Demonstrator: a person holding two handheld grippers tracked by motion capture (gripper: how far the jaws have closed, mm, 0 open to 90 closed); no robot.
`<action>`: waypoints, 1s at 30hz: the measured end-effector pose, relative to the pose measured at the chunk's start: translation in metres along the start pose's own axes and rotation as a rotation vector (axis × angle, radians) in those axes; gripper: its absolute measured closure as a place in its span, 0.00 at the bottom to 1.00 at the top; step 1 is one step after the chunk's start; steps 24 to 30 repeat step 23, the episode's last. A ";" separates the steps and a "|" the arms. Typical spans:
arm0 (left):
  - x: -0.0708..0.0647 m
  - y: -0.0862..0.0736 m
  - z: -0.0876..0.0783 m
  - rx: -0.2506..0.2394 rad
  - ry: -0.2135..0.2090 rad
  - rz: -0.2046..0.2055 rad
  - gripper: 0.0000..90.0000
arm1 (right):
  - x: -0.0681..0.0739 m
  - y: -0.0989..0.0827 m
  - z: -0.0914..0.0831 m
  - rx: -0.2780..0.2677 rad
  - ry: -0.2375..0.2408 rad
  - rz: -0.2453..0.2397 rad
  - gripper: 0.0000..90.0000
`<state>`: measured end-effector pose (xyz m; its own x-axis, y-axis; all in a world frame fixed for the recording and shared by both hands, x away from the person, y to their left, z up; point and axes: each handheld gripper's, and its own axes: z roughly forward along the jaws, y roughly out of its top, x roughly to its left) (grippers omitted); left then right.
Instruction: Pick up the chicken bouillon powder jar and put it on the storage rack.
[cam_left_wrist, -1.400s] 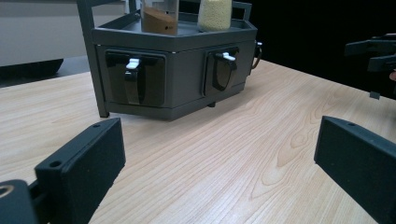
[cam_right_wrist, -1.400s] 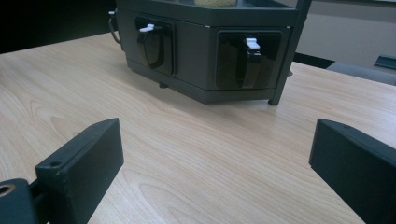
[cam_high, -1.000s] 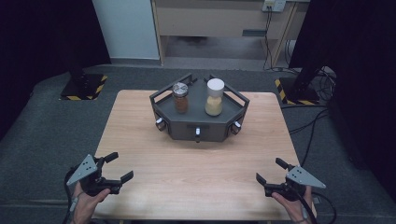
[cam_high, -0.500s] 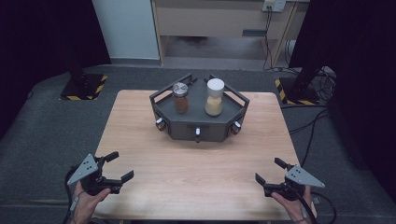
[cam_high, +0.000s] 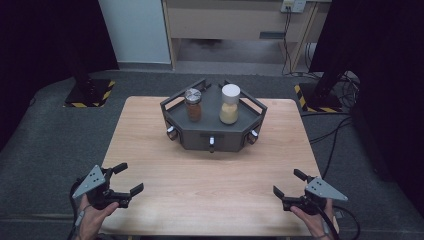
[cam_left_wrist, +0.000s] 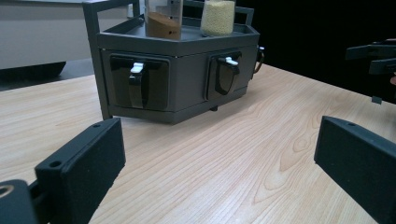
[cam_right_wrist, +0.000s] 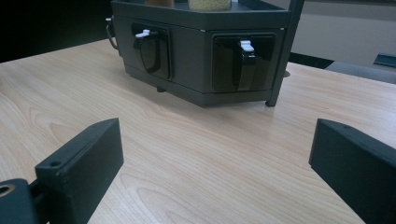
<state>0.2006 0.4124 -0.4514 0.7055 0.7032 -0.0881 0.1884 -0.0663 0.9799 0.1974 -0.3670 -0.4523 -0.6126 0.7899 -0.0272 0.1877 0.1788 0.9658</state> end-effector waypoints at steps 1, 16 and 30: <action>0.000 0.000 0.000 0.001 -0.001 0.001 0.01 | 0.000 0.000 0.000 0.000 0.000 0.000 0.04; 0.001 0.000 0.001 0.003 -0.010 0.001 0.01 | -0.001 0.000 0.002 0.006 0.006 0.000 0.04; 0.002 0.000 0.001 0.004 -0.010 0.000 0.01 | -0.002 0.000 0.003 0.008 0.007 0.003 0.04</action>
